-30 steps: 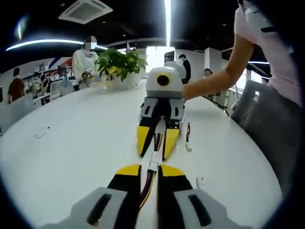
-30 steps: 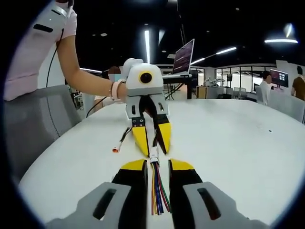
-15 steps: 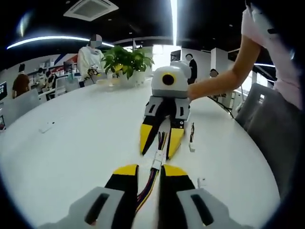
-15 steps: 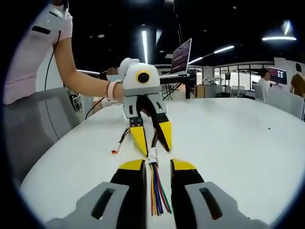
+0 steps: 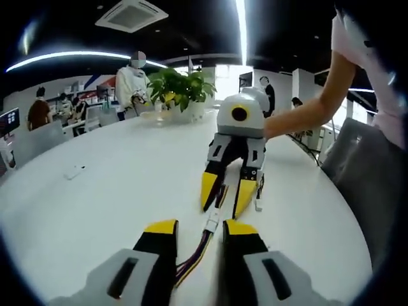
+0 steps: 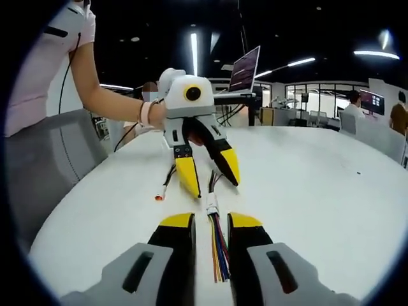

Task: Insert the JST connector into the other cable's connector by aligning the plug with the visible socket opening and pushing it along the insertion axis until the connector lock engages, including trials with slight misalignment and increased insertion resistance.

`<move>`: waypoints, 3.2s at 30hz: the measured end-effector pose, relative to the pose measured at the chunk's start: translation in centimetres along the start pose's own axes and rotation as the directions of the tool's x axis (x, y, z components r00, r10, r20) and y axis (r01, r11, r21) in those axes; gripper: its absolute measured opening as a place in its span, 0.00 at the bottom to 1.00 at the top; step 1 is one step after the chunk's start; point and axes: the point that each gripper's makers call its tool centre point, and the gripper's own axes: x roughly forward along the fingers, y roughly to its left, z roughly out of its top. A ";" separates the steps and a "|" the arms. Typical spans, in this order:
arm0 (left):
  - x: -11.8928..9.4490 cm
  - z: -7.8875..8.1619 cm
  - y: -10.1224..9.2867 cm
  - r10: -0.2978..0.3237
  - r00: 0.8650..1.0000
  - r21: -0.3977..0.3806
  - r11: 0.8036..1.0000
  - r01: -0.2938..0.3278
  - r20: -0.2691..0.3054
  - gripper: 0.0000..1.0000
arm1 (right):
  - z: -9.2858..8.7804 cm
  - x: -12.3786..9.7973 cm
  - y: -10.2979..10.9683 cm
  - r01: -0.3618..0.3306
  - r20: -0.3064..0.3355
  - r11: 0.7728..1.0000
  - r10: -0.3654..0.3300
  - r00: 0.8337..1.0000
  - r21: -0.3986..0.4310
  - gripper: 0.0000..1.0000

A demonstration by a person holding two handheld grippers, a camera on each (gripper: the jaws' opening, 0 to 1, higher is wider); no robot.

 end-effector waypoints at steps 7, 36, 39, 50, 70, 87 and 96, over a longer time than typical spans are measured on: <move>-0.5 2.1 -1.1 -0.005 0.999 0.030 1.000 0.004 0.038 0.26 | 1.0 -0.9 -0.2 0.025 0.015 1.000 -0.025 1.000 -0.012 0.20; -3.7 2.0 -4.6 -0.049 0.999 0.121 0.991 0.051 -0.020 0.27 | 1.8 -3.4 4.2 -0.013 -0.023 0.997 0.011 1.000 -0.080 0.24; -3.9 1.9 -5.0 -0.057 0.998 0.125 0.990 0.059 -0.019 0.27 | 1.5 -3.5 4.5 -0.015 -0.022 0.997 0.013 1.000 -0.078 0.23; -3.9 -1.7 -5.5 -0.059 0.992 0.107 0.992 0.070 -0.110 0.24 | -0.6 -3.0 4.7 -0.002 -0.061 0.998 -0.002 0.998 -0.065 0.24; -3.1 -3.5 -5.9 -0.060 0.995 0.035 0.997 0.063 -0.075 0.18 | -2.2 -3.0 4.0 0.016 -0.061 0.999 -0.018 0.998 -0.035 0.16; -3.6 -3.7 -5.6 -0.066 0.998 -0.007 0.998 0.066 0.011 0.07 | -2.6 -3.4 3.4 0.058 -0.023 0.998 -0.058 0.998 -0.014 0.10; -3.4 -3.6 -5.3 -0.076 0.997 0.008 0.997 0.076 0.016 0.04 | -2.2 -2.9 3.2 0.066 -0.017 0.998 -0.066 0.998 -0.017 0.05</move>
